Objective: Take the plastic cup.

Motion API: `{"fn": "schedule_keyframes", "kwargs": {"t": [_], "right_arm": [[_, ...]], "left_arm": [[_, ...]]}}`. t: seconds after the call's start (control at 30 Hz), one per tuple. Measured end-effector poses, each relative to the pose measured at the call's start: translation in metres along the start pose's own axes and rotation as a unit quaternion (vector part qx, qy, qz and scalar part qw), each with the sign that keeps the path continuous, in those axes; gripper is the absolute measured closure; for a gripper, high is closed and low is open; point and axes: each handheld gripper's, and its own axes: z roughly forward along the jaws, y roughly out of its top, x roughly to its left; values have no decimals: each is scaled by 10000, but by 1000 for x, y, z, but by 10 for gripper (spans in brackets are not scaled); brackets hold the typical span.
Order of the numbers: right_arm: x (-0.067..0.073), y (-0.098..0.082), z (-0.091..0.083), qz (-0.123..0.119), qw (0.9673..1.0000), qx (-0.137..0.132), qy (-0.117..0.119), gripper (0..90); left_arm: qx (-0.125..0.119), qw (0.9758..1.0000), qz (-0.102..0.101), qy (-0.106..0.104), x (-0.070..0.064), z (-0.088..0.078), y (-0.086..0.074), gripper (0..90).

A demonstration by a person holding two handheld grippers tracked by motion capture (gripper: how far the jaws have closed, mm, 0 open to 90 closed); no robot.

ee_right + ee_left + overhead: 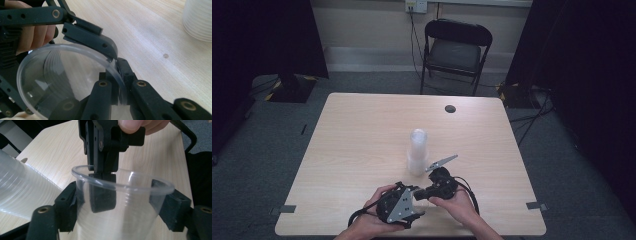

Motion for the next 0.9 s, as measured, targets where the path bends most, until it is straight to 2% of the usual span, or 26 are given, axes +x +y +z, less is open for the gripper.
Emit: {"fn": "schedule_keyframes", "kwargs": {"t": [0.27,0.33,0.4,0.5,0.53,0.57,0.63,0.73,0.8,0.9], "right_arm": [[-1,0,-4,-6,9999,-164,27,827],[-1,0,-6,-57,9997,-226,64,815],[0,1,-6,-143,9996,-258,53,800],[0,1,-8,-129,9993,-339,44,786],[-1,0,-9,-124,9992,-378,41,781],[-1,0,-10,-116,9991,-413,18,778],[-2,0,-12,-116,9989,-456,22,776],[-2,1,-16,-186,9979,-610,72,768],[-2,1,-17,-189,9975,-684,40,764],[-3,1,-19,-191,9970,-755,41,762]], "left_arm": [[-128,9996,-228,72,6,-3,-6,294],[-218,9991,-350,60,7,-4,-7,294],[-227,9991,-346,73,7,-5,-6,293],[-214,9989,-413,77,8,-6,-7,292],[-240,9986,-457,67,8,-7,-8,292],[-288,9977,-605,66,10,-8,-10,292],[-304,9973,-660,48,11,-8,-10,292],[-201,9966,-795,1,16,-9,-14,294],[-216,9960,-866,8,17,-10,-14,295],[-208,9961,-851,29,18,-12,-15,294]]}}
